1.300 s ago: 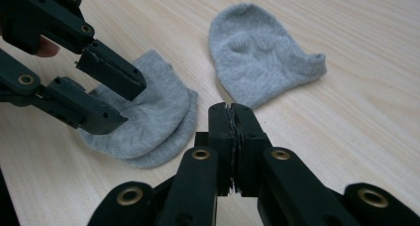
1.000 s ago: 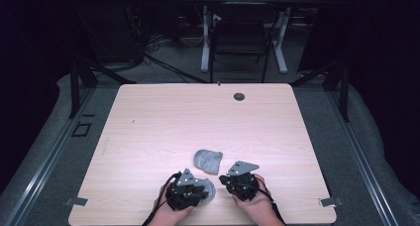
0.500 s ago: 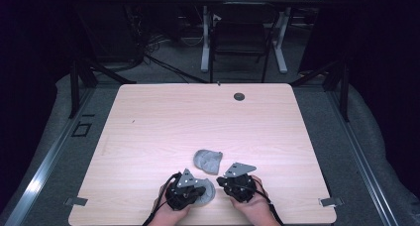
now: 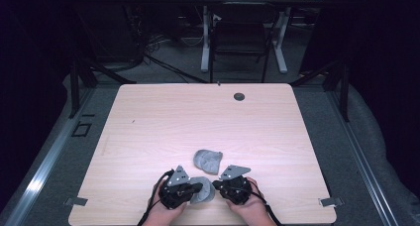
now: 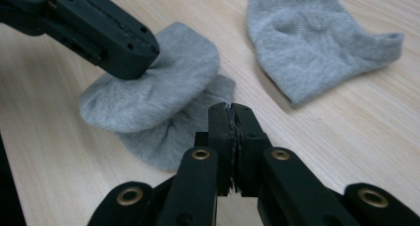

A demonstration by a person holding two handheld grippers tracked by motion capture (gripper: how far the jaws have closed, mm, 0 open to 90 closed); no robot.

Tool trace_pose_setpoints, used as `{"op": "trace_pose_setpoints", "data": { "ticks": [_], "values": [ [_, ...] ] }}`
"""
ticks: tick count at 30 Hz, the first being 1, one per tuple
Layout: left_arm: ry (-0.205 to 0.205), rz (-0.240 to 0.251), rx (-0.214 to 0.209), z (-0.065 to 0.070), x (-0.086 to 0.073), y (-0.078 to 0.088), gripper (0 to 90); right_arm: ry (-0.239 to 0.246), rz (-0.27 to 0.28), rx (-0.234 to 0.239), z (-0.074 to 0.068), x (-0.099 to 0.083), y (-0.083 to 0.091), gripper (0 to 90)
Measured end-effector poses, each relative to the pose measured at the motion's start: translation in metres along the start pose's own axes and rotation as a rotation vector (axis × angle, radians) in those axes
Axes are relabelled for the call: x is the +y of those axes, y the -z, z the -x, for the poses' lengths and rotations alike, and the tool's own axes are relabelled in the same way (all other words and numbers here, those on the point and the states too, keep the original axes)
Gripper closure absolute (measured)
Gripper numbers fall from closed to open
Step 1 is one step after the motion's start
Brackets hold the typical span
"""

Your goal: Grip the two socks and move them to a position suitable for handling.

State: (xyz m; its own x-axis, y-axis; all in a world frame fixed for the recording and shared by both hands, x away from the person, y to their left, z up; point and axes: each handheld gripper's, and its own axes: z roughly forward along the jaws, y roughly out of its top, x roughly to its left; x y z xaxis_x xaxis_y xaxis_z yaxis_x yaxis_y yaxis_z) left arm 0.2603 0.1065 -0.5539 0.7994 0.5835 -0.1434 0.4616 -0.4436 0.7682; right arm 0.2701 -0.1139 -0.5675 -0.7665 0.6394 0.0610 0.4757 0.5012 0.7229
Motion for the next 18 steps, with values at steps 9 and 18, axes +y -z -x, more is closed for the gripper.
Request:
{"op": "trace_pose_setpoints", "data": {
  "ticks": [9, 18],
  "values": [
    [-0.005, -0.007, -0.004, 0.000, -0.001, 0.001, 90.0, 0.026, -0.014, 0.032, -0.008, 0.000, -0.014, 87.2],
    [0.008, -0.005, 0.017, -0.006, -0.002, 0.011, 90.0, 0.025, -0.051, -0.009, -0.004, -0.002, -0.010, 88.9]
  ]
}}
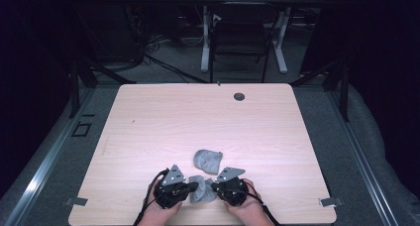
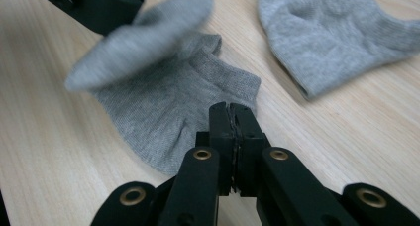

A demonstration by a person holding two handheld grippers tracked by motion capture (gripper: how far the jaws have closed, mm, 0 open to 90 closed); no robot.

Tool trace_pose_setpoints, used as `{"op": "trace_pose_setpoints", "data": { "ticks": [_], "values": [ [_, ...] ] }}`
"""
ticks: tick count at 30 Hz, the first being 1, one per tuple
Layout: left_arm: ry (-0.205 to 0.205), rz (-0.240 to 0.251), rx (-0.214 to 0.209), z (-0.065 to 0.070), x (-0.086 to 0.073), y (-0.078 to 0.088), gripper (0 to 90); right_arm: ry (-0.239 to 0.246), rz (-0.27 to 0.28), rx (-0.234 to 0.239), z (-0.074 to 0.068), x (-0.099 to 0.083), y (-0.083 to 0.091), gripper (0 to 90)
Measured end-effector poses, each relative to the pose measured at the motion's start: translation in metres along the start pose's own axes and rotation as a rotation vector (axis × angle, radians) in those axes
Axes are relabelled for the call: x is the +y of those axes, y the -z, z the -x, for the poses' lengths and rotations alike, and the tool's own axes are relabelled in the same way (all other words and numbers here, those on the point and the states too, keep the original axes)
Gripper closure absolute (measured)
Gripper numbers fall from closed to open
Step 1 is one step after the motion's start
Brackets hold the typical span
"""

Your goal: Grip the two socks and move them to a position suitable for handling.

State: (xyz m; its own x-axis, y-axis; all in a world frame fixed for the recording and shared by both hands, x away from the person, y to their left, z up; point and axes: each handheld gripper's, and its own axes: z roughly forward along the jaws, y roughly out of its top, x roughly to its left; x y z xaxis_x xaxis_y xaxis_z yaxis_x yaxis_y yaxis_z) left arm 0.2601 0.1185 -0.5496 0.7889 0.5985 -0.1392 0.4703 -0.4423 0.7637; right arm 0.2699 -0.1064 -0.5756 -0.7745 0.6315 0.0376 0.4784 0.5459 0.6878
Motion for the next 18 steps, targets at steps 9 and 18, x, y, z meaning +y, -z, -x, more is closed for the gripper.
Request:
{"op": "trace_pose_setpoints", "data": {
  "ticks": [9, 18],
  "values": [
    [0.018, -0.040, 0.030, -0.008, -0.007, 0.000, 90.0, -0.034, -0.017, -0.036, 0.004, -0.006, 0.009, 89.1],
    [-0.001, -0.018, -0.017, 0.004, -0.001, -0.009, 77.8, -0.041, -0.024, -0.047, 0.002, -0.005, 0.008, 89.4]
  ]
}}
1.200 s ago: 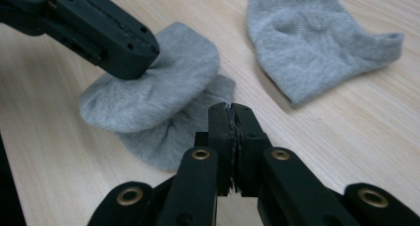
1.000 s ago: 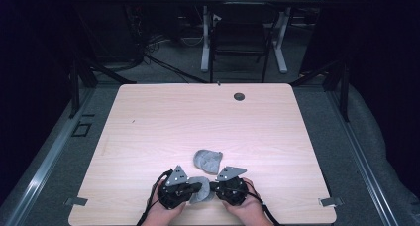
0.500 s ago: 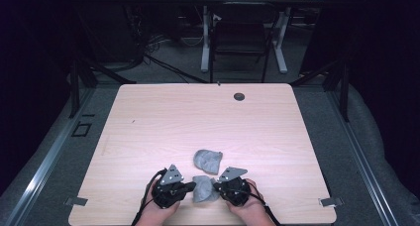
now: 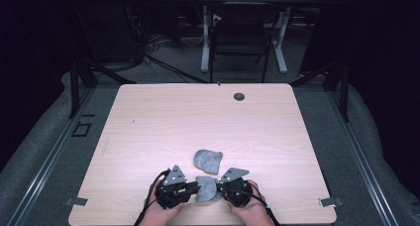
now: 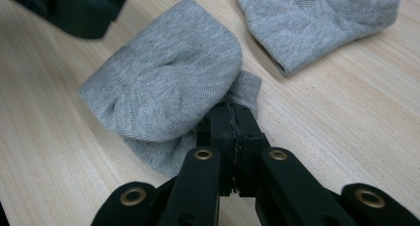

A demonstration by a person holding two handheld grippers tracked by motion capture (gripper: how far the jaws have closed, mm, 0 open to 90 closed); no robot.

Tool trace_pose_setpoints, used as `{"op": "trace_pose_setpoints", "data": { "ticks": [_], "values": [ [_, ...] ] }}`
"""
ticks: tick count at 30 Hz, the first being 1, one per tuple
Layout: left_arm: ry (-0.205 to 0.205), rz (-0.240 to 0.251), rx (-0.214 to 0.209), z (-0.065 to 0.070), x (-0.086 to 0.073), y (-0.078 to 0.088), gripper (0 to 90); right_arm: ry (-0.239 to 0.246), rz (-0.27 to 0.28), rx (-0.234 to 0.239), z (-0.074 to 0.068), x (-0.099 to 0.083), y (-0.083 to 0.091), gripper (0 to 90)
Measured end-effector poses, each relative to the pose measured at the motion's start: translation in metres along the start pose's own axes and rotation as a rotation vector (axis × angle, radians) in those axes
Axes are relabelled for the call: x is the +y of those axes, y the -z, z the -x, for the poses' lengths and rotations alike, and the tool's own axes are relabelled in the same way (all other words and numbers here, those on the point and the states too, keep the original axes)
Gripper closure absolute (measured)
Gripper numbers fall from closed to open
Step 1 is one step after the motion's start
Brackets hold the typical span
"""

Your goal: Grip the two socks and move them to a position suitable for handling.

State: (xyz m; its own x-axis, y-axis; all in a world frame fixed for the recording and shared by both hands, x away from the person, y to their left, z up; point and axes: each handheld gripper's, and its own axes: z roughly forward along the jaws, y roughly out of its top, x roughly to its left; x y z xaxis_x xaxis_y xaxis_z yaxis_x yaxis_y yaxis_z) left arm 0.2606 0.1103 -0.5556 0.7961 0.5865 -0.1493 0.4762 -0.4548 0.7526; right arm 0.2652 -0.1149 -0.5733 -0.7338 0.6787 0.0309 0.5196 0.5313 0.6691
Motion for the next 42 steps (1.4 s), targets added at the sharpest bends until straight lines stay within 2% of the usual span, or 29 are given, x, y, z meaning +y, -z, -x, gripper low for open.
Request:
{"op": "trace_pose_setpoints", "data": {
  "ticks": [3, 6, 10, 11, 13, 14, 17, 18, 21, 30, 32, 37, 39, 42],
  "values": [
    [0.002, -0.002, -0.013, 0.004, -0.001, -0.007, 67.0, -0.007, 0.001, 0.000, 0.000, 0.000, 0.000, 89.5],
    [-0.007, 0.000, -0.022, 0.009, 0.003, -0.014, 65.9, -0.013, 0.006, 0.001, 0.000, 0.000, -0.001, 89.5],
    [-0.038, -0.031, -0.038, 0.018, 0.007, -0.025, 64.9, -0.019, 0.003, 0.001, 0.000, 0.000, -0.001, 89.6],
    [-0.048, -0.042, -0.030, 0.020, 0.006, -0.029, 64.9, -0.021, 0.000, 0.004, 0.000, 0.000, 0.000, 89.6],
    [-0.039, -0.056, -0.026, 0.020, 0.005, -0.034, 64.8, -0.022, 0.004, 0.009, 0.000, 0.000, -0.001, 89.6],
    [-0.067, -0.070, -0.008, 0.019, 0.003, -0.037, 67.9, -0.023, 0.005, 0.008, 0.000, 0.000, -0.001, 89.6],
    [-0.067, -0.058, -0.004, 0.017, 0.000, -0.038, 75.5, -0.022, 0.006, 0.006, 0.000, -0.001, -0.001, 89.7],
    [-0.071, -0.050, 0.005, 0.017, -0.001, -0.038, 75.5, -0.022, 0.006, 0.006, 0.000, -0.001, -0.001, 89.8],
    [-0.082, -0.060, 0.022, 0.017, -0.001, -0.037, 85.2, -0.021, 0.006, 0.007, 0.001, -0.001, -0.001, 89.8],
    [-0.101, -0.048, 0.037, 0.017, 0.000, -0.032, 90.0, -0.019, 0.005, 0.010, 0.001, -0.001, -0.001, 89.9],
    [-0.081, -0.027, 0.040, 0.013, 0.003, -0.024, 90.0, -0.022, 0.003, 0.009, 0.001, -0.001, 0.000, 89.9],
    [-0.065, -0.016, 0.041, 0.007, 0.006, -0.010, 90.0, -0.029, 0.007, 0.004, 0.001, -0.001, -0.001, 89.9],
    [-0.045, -0.025, 0.047, 0.000, 0.004, -0.001, 90.0, -0.027, 0.003, 0.005, 0.001, 0.000, 0.000, 89.9],
    [-0.026, -0.038, 0.060, -0.006, 0.001, 0.002, 90.0, -0.032, 0.004, 0.000, 0.001, -0.001, 0.000, 89.9]
  ]
}}
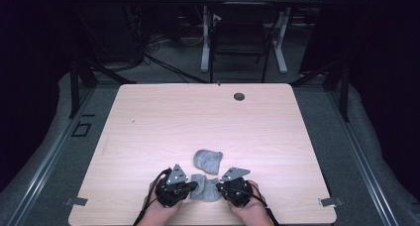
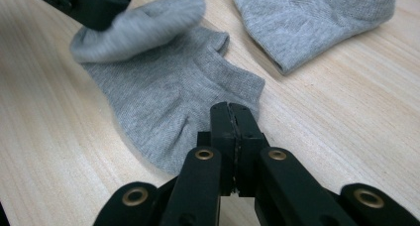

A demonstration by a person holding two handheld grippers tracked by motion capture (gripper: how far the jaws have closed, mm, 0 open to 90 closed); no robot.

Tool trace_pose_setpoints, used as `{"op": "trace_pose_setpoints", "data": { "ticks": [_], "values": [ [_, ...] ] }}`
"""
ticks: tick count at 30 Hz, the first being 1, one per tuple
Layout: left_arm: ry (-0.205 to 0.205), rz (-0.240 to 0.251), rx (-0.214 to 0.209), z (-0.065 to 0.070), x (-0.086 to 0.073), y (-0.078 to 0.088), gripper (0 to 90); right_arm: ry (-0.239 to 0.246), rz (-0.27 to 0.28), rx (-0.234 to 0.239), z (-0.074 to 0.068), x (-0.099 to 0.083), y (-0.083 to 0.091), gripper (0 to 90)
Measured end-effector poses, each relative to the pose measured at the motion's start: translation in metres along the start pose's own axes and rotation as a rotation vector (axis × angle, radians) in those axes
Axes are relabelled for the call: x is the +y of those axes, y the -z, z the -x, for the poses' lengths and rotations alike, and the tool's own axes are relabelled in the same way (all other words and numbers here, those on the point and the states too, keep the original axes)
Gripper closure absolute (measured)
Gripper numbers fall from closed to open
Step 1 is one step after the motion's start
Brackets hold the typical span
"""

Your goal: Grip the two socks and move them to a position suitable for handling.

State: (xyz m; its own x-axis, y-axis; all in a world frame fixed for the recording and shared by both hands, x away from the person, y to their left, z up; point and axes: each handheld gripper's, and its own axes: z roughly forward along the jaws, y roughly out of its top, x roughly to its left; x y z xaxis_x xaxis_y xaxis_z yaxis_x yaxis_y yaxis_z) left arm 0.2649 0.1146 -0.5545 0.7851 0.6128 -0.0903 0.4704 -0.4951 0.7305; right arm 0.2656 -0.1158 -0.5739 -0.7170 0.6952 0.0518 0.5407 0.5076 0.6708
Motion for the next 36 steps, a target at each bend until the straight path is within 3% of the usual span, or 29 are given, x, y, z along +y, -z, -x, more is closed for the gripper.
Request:
{"op": "trace_pose_setpoints", "data": {
  "ticks": [7, 10, 12, 13, 15, 17, 22, 26, 34, 36],
  "values": [
    [0.012, -0.048, 0.036, -0.008, -0.006, 0.011, 90.0, -0.005, -0.010, -0.005, 0.000, -0.001, 0.002, 89.9],
    [0.037, -0.054, 0.035, -0.011, -0.012, 0.018, 89.6, -0.015, -0.004, -0.004, -0.001, -0.001, 0.002, 89.9],
    [0.050, -0.055, 0.056, -0.014, -0.016, 0.023, 89.4, -0.013, -0.011, -0.004, -0.002, -0.001, 0.003, 89.9],
    [0.081, -0.030, 0.068, -0.019, -0.019, 0.029, 85.2, -0.011, -0.013, -0.006, -0.002, -0.001, 0.003, 89.8],
    [0.095, -0.011, 0.072, -0.021, -0.020, 0.033, 84.5, -0.010, -0.018, -0.008, -0.002, -0.001, 0.003, 89.7],
    [0.125, 0.048, 0.058, -0.024, -0.015, 0.040, 82.3, -0.013, -0.016, -0.010, -0.003, 0.000, 0.002, 89.7],
    [0.098, 0.108, 0.016, -0.019, -0.007, 0.039, 78.0, -0.021, -0.012, -0.010, -0.003, 0.000, 0.002, 89.6],
    [0.037, 0.043, 0.034, -0.013, -0.007, 0.021, 74.4, -0.023, -0.010, -0.011, -0.003, 0.000, 0.002, 89.4],
    [0.060, -0.055, 0.055, -0.021, -0.027, 0.008, 70.3, -0.015, -0.023, -0.017, -0.004, -0.001, 0.004, 89.3],
    [0.056, -0.054, 0.051, -0.020, -0.030, 0.008, 69.2, -0.004, -0.041, -0.020, -0.005, -0.001, 0.006, 89.3]
  ]
}}
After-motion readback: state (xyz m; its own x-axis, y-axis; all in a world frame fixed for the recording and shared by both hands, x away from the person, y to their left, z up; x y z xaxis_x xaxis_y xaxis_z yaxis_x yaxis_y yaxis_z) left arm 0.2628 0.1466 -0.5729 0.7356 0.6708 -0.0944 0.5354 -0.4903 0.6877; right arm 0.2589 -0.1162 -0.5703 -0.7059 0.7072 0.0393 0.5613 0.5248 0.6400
